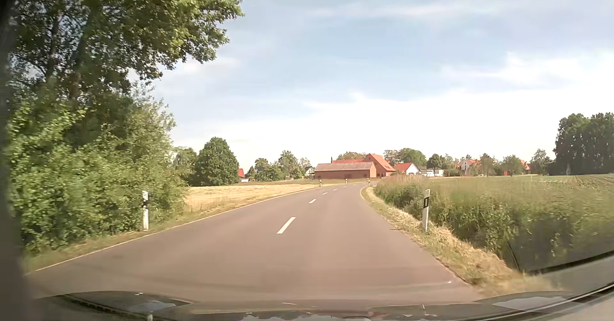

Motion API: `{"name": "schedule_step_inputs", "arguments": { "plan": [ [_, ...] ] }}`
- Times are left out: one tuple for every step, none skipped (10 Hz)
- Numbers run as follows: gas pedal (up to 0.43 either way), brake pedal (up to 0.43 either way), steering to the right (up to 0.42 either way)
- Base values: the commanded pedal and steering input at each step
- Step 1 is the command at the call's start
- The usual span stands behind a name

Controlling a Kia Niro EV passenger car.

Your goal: Follow the waypoints while adhering to traffic rules and regulations

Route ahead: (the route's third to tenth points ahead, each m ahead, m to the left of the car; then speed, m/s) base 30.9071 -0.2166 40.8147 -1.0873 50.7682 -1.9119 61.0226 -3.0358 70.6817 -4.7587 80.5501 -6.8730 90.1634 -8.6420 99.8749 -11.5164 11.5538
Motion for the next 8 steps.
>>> {"name": "schedule_step_inputs", "arguments": {
  "plan": [
    [0.26,0.0,0.028],
    [0.248,0.0,0.028],
    [0.248,0.0,0.024],
    [0.248,0.0,0.016],
    [0.248,0.0,0.006],
    [0.24,0.0,0.004],
    [0.24,0.0,0.004],
    [0.24,0.0,0.005]
  ]
}}
